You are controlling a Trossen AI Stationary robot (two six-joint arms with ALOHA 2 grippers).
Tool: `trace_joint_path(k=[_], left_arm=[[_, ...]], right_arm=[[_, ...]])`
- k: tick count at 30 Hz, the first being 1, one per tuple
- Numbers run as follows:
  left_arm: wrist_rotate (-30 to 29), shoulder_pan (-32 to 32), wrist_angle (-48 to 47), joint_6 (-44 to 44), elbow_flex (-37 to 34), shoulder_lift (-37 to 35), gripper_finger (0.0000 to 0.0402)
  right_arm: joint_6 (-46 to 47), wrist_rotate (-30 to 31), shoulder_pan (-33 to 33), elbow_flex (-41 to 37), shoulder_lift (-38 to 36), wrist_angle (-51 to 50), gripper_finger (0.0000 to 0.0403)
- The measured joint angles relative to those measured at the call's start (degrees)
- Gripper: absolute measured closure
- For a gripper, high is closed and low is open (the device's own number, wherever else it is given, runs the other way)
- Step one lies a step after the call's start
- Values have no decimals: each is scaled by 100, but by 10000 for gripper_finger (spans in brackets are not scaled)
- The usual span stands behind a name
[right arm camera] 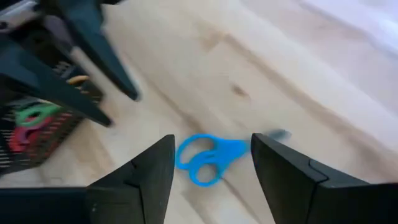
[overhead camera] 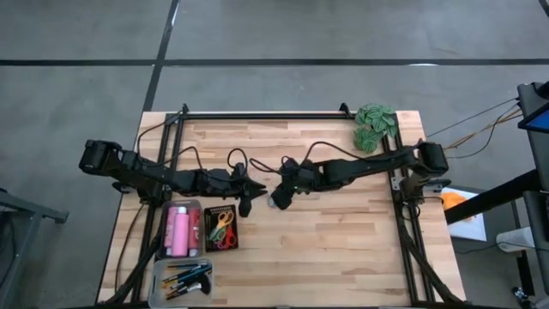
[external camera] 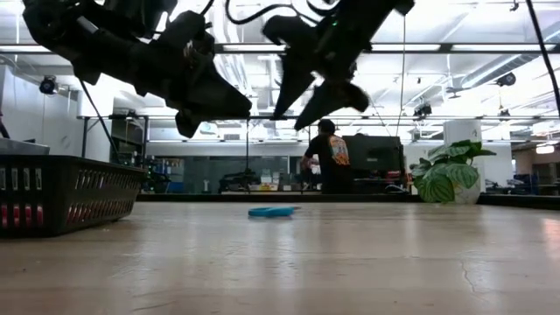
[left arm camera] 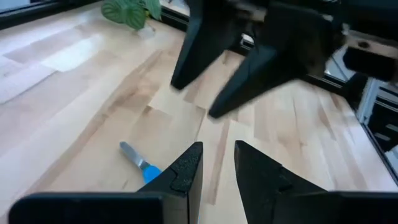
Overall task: Pick & Place Paint Supplies
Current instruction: Put the blue scissors into the black bin
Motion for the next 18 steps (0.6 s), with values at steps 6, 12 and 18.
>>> trace_joint_path(k=[6,12,18], left_arm=[[4,-2,-46,-9,0,0,308],[4,-2,-109,-24,-2,-2,308],[4,-9,-120,-48,-2,-5,308]], right_arm=[[-65,349,144,-87,-454,-353,199],[-234,400,481,-336,-860,-293,236],[-236,1269,1024,-1053,-1367,349,285]])
